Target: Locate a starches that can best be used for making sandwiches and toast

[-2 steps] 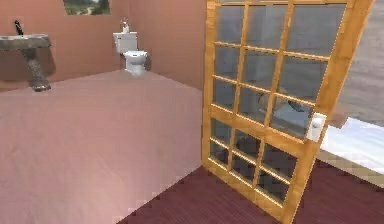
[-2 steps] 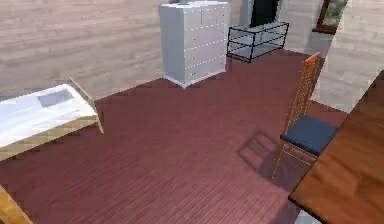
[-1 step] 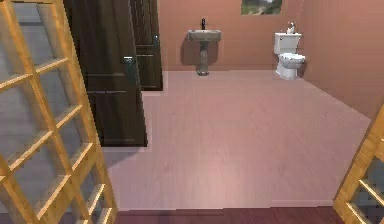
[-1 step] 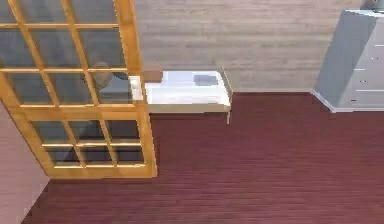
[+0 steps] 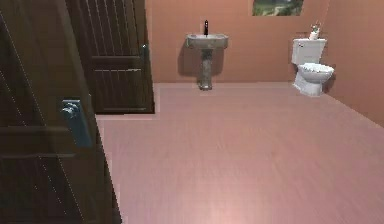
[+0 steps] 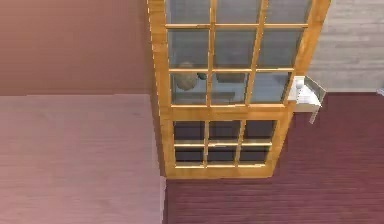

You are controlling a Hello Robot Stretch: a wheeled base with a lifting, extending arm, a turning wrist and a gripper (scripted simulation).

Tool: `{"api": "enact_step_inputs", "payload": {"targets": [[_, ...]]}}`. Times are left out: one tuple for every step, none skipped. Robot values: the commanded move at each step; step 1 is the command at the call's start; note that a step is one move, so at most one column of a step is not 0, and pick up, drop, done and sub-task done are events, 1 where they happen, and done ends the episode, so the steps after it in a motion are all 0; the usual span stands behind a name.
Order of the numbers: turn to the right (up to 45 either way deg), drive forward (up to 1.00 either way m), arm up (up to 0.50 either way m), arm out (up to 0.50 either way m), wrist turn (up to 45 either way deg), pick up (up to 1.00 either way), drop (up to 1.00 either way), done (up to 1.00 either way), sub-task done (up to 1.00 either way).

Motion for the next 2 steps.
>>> {"api": "enact_step_inputs", "payload": {"targets": [[0.0, 1.00, 0.00, 0.00, 0.0, 0.00, 0.00, 0.00, 0.00], [-3.0, 0.00, 0.00, 0.00, 0.0, 0.00, 0.00, 0.00, 0.00]]}}
